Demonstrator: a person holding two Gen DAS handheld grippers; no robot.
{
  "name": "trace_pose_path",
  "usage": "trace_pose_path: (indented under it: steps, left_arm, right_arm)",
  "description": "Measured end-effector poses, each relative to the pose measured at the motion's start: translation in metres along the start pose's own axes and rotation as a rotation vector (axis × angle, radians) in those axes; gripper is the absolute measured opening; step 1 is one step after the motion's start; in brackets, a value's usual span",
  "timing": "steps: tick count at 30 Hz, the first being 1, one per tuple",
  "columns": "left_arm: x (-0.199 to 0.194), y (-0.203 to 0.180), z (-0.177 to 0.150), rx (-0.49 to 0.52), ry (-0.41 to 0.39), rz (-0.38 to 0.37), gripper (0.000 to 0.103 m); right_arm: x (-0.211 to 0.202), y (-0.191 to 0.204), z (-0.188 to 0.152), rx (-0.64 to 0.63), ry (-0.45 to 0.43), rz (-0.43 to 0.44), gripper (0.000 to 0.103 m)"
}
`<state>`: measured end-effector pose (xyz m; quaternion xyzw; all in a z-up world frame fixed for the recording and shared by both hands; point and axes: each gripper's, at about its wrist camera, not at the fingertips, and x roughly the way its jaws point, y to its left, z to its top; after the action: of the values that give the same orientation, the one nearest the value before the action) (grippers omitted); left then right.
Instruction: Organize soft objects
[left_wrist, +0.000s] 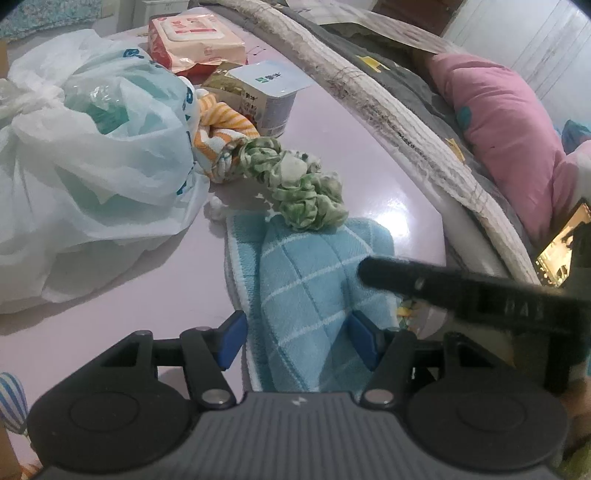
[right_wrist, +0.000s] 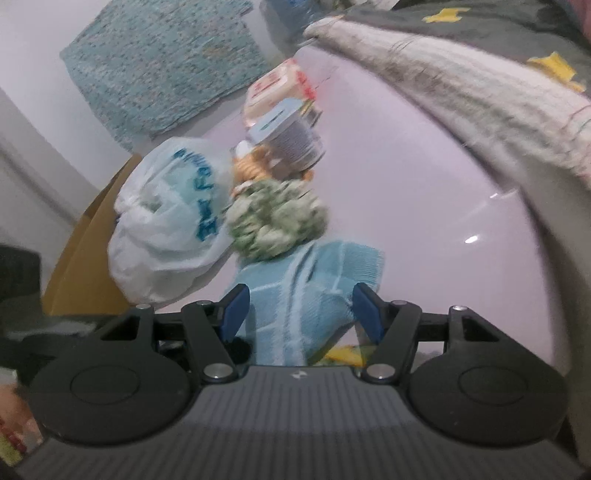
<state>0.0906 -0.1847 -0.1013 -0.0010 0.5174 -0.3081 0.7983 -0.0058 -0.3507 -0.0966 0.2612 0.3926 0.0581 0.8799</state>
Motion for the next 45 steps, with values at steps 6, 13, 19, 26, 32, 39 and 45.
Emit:
trace_pose_path:
  steps: [6,13,19,26,32,39,45]
  left_arm:
    - [0.005,-0.004,0.000,0.007,-0.003,-0.032,0.061]
    - [0.003,-0.007,-0.004,0.001,-0.002,-0.091,0.050]
    - [-0.010,-0.016,-0.008,0.004,-0.002,-0.122,0.038]
    - [-0.048,-0.028,-0.016,0.011,-0.061,-0.135,0.038]
    - [-0.083,-0.031,-0.023,0.002,-0.125,-0.139,0.038]
    - [-0.123,-0.031,-0.031,-0.002,-0.220,-0.137,0.038]
    - [-0.158,-0.022,-0.041,-0.049,-0.319,-0.127,0.038]
  right_arm:
    - [0.006,0.000,-0.004,0.063,0.023,0.064,0.061]
    - [0.009,-0.010,-0.008,0.189,0.063,0.169,0.049]
    - [0.000,-0.015,-0.016,0.277,0.071,0.247,0.049]
    - [-0.025,-0.003,-0.017,0.303,0.040,0.327,0.049]
    - [-0.043,0.017,-0.015,0.257,0.008,0.381,0.050]
    - [-0.063,0.048,-0.008,0.186,-0.019,0.433,0.050]
    - [-0.077,0.083,0.001,0.084,-0.038,0.482,0.050]
